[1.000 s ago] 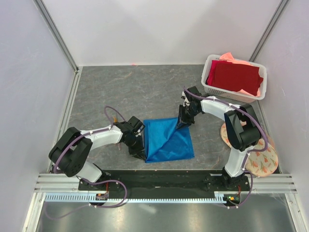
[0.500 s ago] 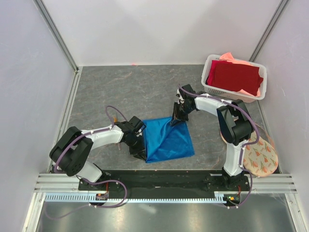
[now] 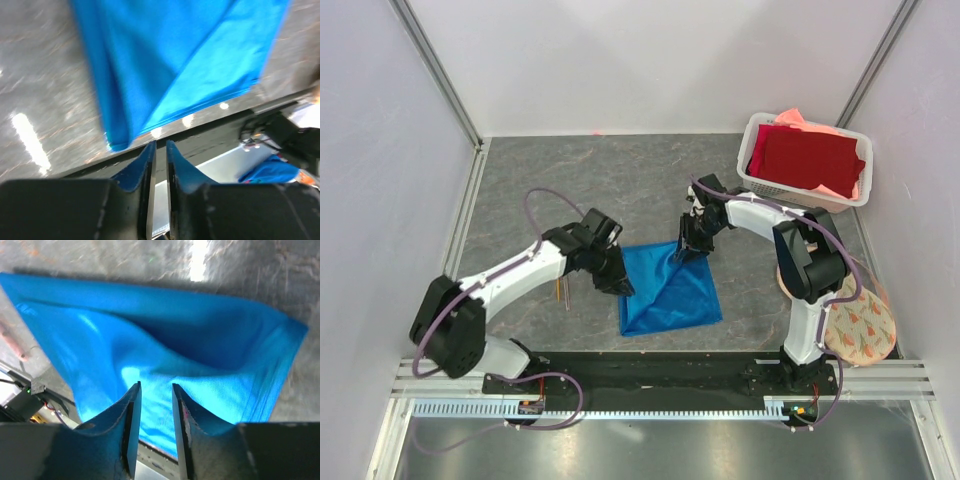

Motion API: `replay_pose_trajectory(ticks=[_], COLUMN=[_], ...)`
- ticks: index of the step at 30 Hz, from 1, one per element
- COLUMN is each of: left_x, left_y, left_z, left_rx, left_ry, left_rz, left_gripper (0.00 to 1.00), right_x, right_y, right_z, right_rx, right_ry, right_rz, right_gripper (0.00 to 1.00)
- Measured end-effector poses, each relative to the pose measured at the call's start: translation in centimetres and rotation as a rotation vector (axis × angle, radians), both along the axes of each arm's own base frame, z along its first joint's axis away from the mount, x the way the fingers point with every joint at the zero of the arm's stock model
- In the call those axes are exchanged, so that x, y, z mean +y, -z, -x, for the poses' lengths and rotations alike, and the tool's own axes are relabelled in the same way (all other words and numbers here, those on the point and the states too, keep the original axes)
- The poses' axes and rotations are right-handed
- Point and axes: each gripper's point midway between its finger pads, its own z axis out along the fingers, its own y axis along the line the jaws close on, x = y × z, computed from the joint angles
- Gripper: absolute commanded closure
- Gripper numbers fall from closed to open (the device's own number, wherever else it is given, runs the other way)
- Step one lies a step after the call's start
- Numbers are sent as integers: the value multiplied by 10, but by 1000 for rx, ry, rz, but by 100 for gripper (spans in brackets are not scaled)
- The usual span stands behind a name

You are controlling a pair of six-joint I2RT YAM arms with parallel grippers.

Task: Fold the napkin into a case and place the utensils inside
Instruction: Smooth out the upper triangle-folded napkin at the center of the board.

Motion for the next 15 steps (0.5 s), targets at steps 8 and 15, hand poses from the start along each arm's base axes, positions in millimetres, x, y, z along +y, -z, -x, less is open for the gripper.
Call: replay_pose_trajectory(ticks=[8,15], left_x=[-25,-19], left_y=[31,61], left_z=[-24,-22], left_rx=[55,91], left_ry=[27,58], left_rz=[-5,-60], left_gripper=[84,85], right_x=[-1,0], right_y=[-20,-15], right_z=[2,-8], right_rx=[-36,-40], right_ry=[-14,-17], right_rz=[-16,-21], right_gripper=[65,75])
